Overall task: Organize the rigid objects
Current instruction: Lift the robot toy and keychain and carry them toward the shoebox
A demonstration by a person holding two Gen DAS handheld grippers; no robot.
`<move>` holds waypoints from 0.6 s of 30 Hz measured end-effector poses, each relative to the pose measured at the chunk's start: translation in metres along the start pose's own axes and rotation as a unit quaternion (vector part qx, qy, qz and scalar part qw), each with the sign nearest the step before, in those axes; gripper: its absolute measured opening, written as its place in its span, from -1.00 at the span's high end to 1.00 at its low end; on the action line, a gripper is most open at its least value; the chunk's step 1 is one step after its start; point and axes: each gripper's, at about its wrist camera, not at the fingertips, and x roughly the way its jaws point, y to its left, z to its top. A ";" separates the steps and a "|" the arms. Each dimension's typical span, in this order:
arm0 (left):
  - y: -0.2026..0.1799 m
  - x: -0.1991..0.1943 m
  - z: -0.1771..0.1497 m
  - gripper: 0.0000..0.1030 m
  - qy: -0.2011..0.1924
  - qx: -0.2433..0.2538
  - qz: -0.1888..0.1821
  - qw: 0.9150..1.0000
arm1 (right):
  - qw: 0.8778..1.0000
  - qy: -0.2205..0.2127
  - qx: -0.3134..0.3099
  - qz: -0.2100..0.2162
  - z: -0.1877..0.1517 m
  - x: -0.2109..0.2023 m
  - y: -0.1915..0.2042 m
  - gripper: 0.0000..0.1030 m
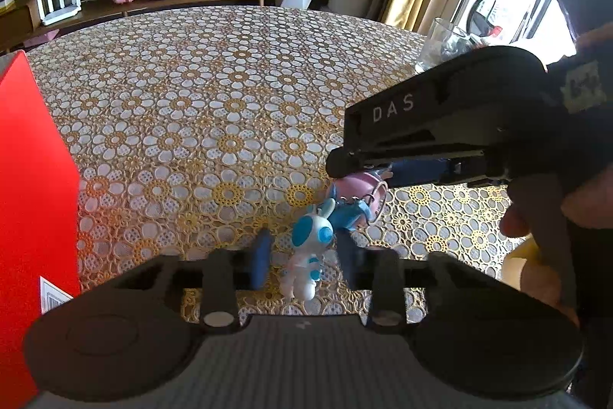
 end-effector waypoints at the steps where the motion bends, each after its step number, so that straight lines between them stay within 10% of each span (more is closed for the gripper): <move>1: -0.001 -0.001 -0.001 0.55 -0.003 0.005 0.000 1.000 | 1.000 -0.002 -0.001 -0.001 0.000 0.000 0.000 0.20; 8: -0.013 -0.017 -0.007 0.61 -0.029 0.032 -0.006 0.999 | 0.998 -0.056 0.008 0.026 -0.011 -0.018 -0.009 0.21; 9: -0.013 -0.021 -0.008 0.61 -0.028 0.030 -0.011 0.999 | 0.997 -0.067 0.006 0.027 -0.014 -0.024 -0.009 0.57; 18: -0.009 -0.066 -0.021 0.61 -0.038 0.001 -0.035 0.999 | 0.992 -0.113 -0.031 0.039 -0.036 -0.070 -0.005 0.55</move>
